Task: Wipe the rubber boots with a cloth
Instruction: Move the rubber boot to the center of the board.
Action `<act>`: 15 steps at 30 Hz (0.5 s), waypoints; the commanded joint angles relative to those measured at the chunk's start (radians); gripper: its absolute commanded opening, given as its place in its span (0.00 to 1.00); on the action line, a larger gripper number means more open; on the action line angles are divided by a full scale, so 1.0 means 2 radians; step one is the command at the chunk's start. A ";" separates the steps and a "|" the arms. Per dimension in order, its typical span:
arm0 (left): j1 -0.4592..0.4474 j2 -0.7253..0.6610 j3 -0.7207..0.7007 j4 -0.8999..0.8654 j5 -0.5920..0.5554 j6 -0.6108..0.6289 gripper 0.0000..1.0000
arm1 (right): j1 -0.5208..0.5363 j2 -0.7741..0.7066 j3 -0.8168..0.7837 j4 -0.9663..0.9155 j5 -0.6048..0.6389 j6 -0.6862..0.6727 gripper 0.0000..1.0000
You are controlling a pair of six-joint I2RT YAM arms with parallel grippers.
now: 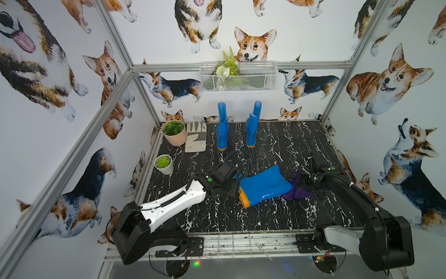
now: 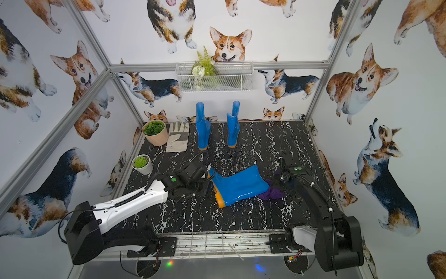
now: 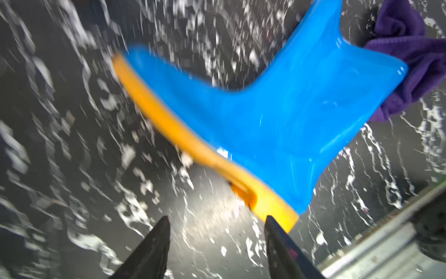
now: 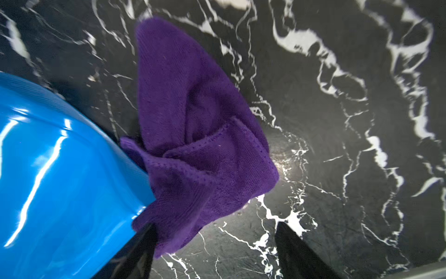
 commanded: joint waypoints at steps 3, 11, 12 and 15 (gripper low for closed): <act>-0.003 0.009 -0.049 0.136 0.067 -0.107 0.65 | 0.000 0.044 -0.018 0.055 -0.015 0.016 0.49; -0.002 0.130 -0.005 0.140 0.073 -0.099 0.65 | -0.003 -0.006 -0.022 0.035 0.028 0.013 0.00; -0.003 0.145 0.004 0.121 0.063 -0.096 0.65 | -0.007 -0.020 -0.020 0.026 0.037 0.011 0.00; 0.004 0.165 0.014 0.087 0.050 -0.085 0.58 | -0.032 -0.043 -0.012 0.002 0.043 -0.005 0.00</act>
